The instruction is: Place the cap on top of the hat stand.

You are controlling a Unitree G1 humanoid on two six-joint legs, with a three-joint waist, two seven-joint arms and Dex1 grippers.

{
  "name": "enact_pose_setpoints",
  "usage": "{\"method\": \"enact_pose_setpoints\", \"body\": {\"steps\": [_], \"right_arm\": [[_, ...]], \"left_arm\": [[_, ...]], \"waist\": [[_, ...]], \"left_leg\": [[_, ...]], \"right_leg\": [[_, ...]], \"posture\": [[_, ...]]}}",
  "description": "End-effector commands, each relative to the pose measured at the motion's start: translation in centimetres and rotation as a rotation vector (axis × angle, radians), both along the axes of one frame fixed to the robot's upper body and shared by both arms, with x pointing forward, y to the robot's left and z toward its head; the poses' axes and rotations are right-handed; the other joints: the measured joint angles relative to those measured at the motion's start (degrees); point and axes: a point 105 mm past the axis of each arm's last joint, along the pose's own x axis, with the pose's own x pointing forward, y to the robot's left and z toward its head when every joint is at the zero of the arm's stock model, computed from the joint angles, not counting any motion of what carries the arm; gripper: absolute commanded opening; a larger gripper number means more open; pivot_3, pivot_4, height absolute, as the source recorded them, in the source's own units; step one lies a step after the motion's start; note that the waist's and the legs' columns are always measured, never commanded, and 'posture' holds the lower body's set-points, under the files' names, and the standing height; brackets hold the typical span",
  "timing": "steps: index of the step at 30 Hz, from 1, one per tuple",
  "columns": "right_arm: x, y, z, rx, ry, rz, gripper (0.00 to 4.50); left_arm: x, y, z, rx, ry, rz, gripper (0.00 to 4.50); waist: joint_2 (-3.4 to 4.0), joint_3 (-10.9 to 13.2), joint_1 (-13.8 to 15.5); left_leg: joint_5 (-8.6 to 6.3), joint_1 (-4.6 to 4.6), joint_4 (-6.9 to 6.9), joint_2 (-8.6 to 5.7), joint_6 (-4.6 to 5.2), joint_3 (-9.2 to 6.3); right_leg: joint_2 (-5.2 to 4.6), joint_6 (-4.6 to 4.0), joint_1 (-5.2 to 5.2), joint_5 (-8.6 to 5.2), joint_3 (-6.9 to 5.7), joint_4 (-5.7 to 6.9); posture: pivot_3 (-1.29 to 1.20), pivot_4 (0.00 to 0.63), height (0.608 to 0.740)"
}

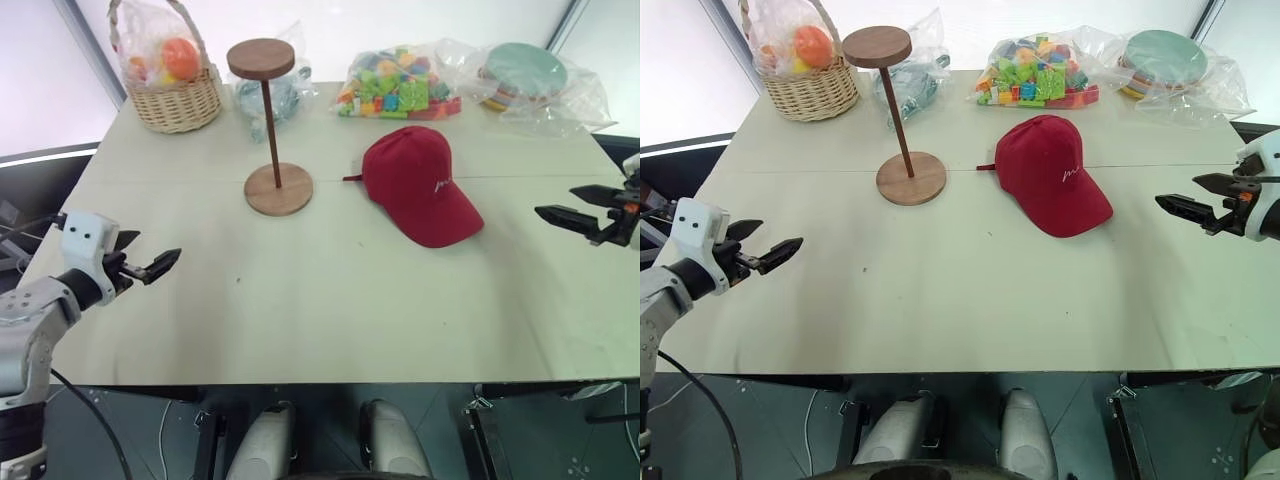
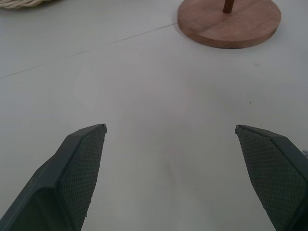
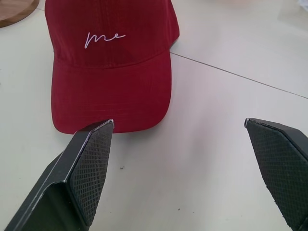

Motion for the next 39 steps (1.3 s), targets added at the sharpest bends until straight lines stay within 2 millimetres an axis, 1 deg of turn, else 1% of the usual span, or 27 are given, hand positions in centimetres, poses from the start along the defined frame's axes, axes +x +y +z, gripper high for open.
{"method": "enact_pose_setpoints", "body": {"steps": [1,8,14,24,25,30,32,35,38,39], "right_arm": [[0.1,0.3,1.7,-0.022,-0.059,0.011,4.5],[0.4,0.2,1.5,-0.026,-0.068,0.0,4.5],[0.9,0.2,1.8,-0.034,-0.095,-0.013,4.5],[1.3,-0.1,1.9,-0.051,-0.122,-0.032,4.5],[1.4,-0.2,2.1,-0.061,-0.136,-0.039,4.5],[1.9,-0.6,3.0,-0.122,-0.187,-0.067,4.5],[2.0,-0.3,3.5,-0.179,-0.205,-0.056,4.5],[2.3,0.0,4.2,-0.266,-0.236,-0.037,4.5],[2.5,0.5,4.8,-0.326,-0.273,-0.009,4.5],[2.6,0.7,4.9,-0.337,-0.281,-0.001,4.5]], "left_arm": [[0.0,0.0,1.3,0.006,-0.051,0.002,4.49],[0.1,0.2,1.6,0.009,-0.06,0.006,4.49],[-0.1,0.5,1.7,0.001,-0.063,0.009,4.49],[-0.2,1.7,2.1,0.013,-0.065,0.023,4.49],[-0.1,1.9,2.3,0.011,-0.076,0.034,4.49],[0.5,1.9,5.0,-0.107,-0.131,0.016,4.49],[0.5,1.1,6.5,-0.15,-0.119,-0.068,4.49],[-0.4,-1.4,8.8,-0.195,-0.066,-0.292,4.49],[-1.6,-3.9,10.2,-0.192,-0.006,-0.5,4.49],[-1.9,-4.4,10.4,-0.191,0.01,-0.543,4.49]], "waist": [[0.0,0.0,-0.02],[0.0,0.0,-0.05],[0.0,0.0,-0.03],[0.0,0.0,-0.11],[0.0,0.0,-0.08],[0.0,0.0,-0.03],[0.0,0.0,-0.13],[0.0,0.0,-0.29],[0.03,0.02,-0.33],[0.06,0.02,-0.3]], "left_leg": [[0.0,0.0,0.0,0.0,0.0,0.0],[0.0,0.0,0.0,0.0,0.0,0.0],[0.0,0.0,0.0,0.0,0.0,0.0],[0.0,0.0,0.0,-0.01,0.0,0.01],[0.0,0.0,0.0,-0.01,0.0,0.01],[0.0,0.0,0.01,-0.02,0.0,0.0],[0.0,0.0,0.01,-0.02,0.0,0.01],[0.01,-0.01,0.0,-0.01,-0.01,0.01],[0.01,-0.01,0.0,-0.02,-0.01,0.03],[0.01,-0.01,0.0,-0.02,-0.01,0.04]], "right_leg": [[0.0,0.0,0.0,0.0,0.0,0.0],[0.0,0.0,0.0,0.0,0.0,0.0],[0.02,0.0,0.0,0.0,0.0,0.0],[0.02,0.0,0.0,0.0,0.0,0.0],[0.02,0.0,0.0,0.0,0.0,0.0],[0.04,0.0,0.0,0.0,-0.01,0.01],[0.04,0.0,-0.01,0.0,-0.01,0.02],[0.05,0.0,-0.04,0.0,-0.01,0.06],[0.05,0.0,-0.05,0.0,-0.01,0.06],[0.05,0.0,-0.05,0.0,-0.01,0.05]], "posture": [[0.0,0.15,0.74],[0.0,0.15,0.74],[0.0,0.15,0.74],[0.0,0.15,0.74],[0.0,0.15,0.74],[0.0,0.15,0.74],[0.0,0.15,0.74],[0.0,0.15,0.74],[0.0,0.15,0.74],[0.0,0.15,0.74]]}}
